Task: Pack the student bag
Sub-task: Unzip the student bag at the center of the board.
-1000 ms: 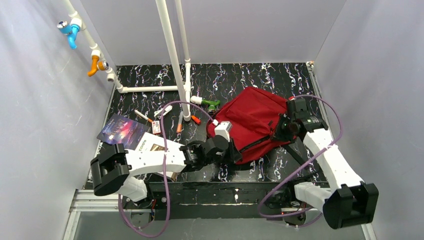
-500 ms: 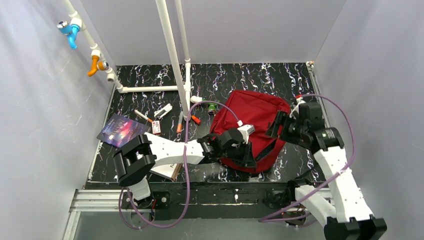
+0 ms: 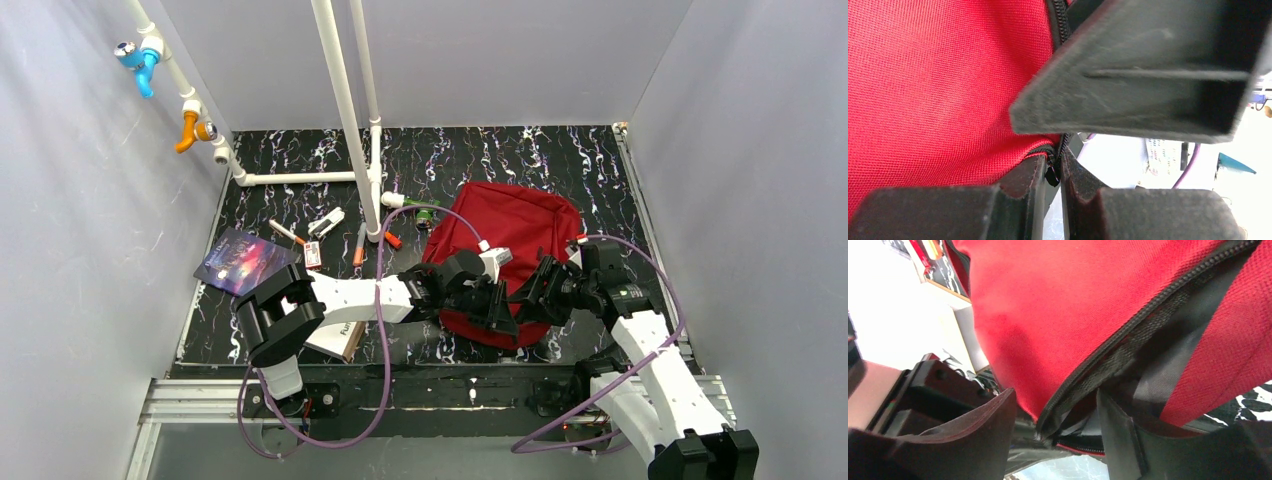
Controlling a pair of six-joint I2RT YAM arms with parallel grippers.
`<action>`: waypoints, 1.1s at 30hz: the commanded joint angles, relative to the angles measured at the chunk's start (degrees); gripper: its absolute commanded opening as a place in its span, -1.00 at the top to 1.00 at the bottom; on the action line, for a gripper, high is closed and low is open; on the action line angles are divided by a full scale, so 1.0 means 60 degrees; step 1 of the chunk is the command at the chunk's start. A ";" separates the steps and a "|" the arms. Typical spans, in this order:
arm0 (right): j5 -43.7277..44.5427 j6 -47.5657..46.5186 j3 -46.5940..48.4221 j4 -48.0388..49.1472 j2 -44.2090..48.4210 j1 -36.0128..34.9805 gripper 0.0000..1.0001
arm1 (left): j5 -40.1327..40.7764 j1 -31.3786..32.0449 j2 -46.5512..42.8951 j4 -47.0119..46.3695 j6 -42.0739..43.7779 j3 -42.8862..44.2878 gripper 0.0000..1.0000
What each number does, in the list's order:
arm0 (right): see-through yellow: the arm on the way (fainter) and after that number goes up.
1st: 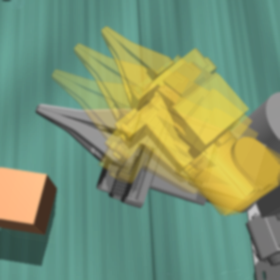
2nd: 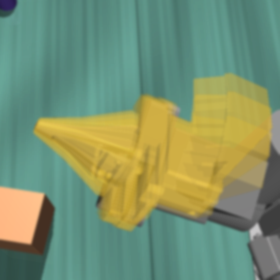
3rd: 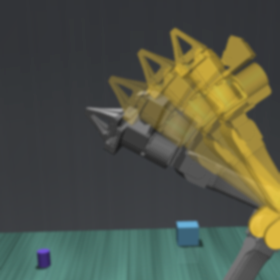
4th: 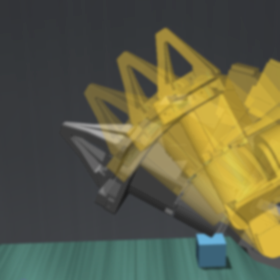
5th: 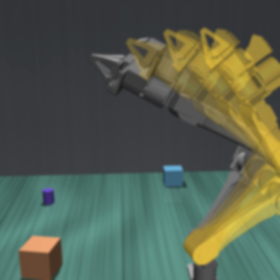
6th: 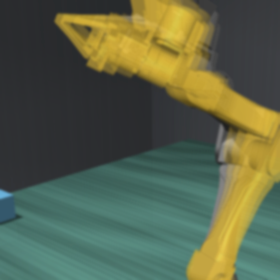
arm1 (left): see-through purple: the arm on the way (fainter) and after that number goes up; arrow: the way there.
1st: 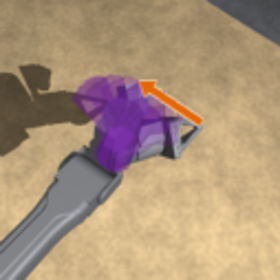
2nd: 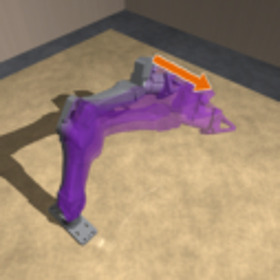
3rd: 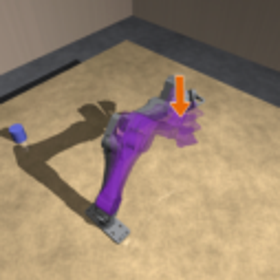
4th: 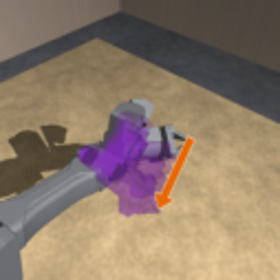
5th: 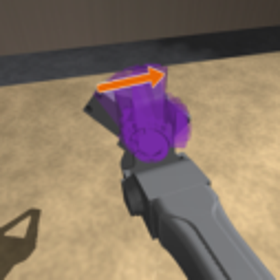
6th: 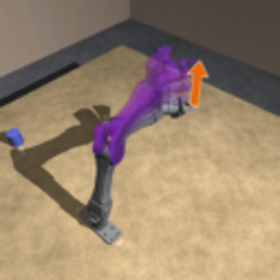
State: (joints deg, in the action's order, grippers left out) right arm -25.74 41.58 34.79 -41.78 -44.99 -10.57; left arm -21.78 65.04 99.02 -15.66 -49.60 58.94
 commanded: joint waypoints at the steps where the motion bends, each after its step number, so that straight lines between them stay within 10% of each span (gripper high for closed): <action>1: -0.0227 0.1108 -0.0741 0.1416 0.0173 0.0004 -0.03 | -0.0381 0.0001 -0.0373 -0.0582 -0.0019 -0.0045 1.00; 6: -0.0638 0.3711 -0.1436 0.3228 0.0493 0.0003 0.97 | 0.0431 0.0008 -0.0372 -0.0303 -0.0271 -0.0454 0.85; 18: -0.0388 0.4785 -0.0841 0.3195 0.0206 0.0003 0.97 | 0.2717 0.0414 -0.0816 -0.0194 0.0160 -0.0751 0.30; 23: -0.0399 0.4724 -0.0989 0.3389 0.0266 0.0003 0.97 | 0.2482 0.0455 -0.0582 -0.0724 0.0340 -0.0726 0.48; 25: -0.0300 0.4542 -0.0993 0.3297 0.0312 0.0003 0.97 | 0.2449 0.0458 -0.0687 -0.0946 0.0441 -0.0797 0.97; 28: 0.1371 0.1865 0.0187 0.1746 -0.0276 0.0003 0.97 | 0.4128 0.0348 -0.2223 -0.0764 -0.0301 -0.2482 1.00; 30: 0.4249 -0.0155 0.1519 0.0282 -0.0865 0.0356 0.97 | 0.6839 -0.0102 -0.4554 0.4275 -0.1032 -0.3375 1.00; 33: 0.4042 -0.0587 0.1618 0.0435 -0.1221 0.0921 0.97 | 0.7313 -0.0250 -0.5279 0.4960 -0.0530 -0.3677 1.00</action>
State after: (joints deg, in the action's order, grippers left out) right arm -13.65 49.63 39.57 -36.77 -50.50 -9.52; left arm 8.64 65.36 74.94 -5.52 -53.56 39.07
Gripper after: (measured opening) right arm 0.071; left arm 0.016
